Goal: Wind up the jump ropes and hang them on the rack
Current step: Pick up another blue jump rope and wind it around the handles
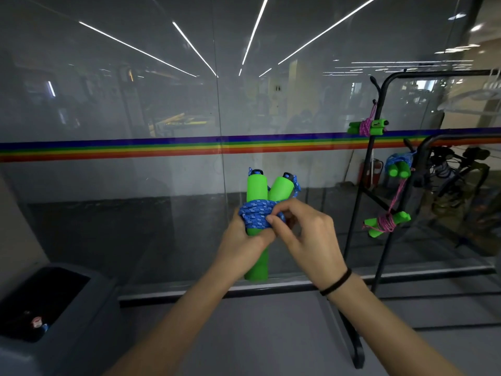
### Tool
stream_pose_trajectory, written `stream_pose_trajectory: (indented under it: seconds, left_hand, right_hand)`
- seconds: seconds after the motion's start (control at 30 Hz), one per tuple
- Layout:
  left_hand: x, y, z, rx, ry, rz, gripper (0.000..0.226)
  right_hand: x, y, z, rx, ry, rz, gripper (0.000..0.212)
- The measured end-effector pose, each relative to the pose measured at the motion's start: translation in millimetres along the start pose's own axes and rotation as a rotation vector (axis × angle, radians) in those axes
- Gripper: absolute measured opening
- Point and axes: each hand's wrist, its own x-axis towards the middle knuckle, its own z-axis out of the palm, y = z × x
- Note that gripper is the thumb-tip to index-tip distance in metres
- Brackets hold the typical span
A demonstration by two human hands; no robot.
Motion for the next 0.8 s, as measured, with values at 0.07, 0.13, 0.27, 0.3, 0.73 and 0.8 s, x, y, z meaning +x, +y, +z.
stream_pose_trajectory:
  seconds: [0.07, 0.13, 0.27, 0.3, 0.73, 0.8]
  left_hand:
    - [-1, 3, 0, -0.032, -0.023, 0.009, 0.053]
    - [-5, 7, -1, -0.056, -0.067, 0.012, 0.05]
    - [-11, 11, 1, -0.119, -0.115, 0.008, 0.035]
    - [-12, 11, 1, -0.126, -0.117, 0.007, 0.034]
    - [-3, -1, -7, 0.055, -0.052, -0.038, 0.044]
    - [-1, -1, -7, 0.11, -0.035, -0.03, 0.047]
  right_hand:
    - [-4, -1, 1, 0.089, 0.011, 0.001, 0.018]
    - [-6, 0, -1, 0.201, 0.012, 0.03, 0.022]
    - [-4, 1, -4, 0.256, 0.028, 0.023, 0.013]
    - [-3, 1, -5, 0.251, 0.036, 0.01, 0.011]
    - [11, -2, -9, -0.084, -0.154, -0.035, 0.012]
    - [14, -3, -11, -0.089, -0.193, 0.052, 0.015]
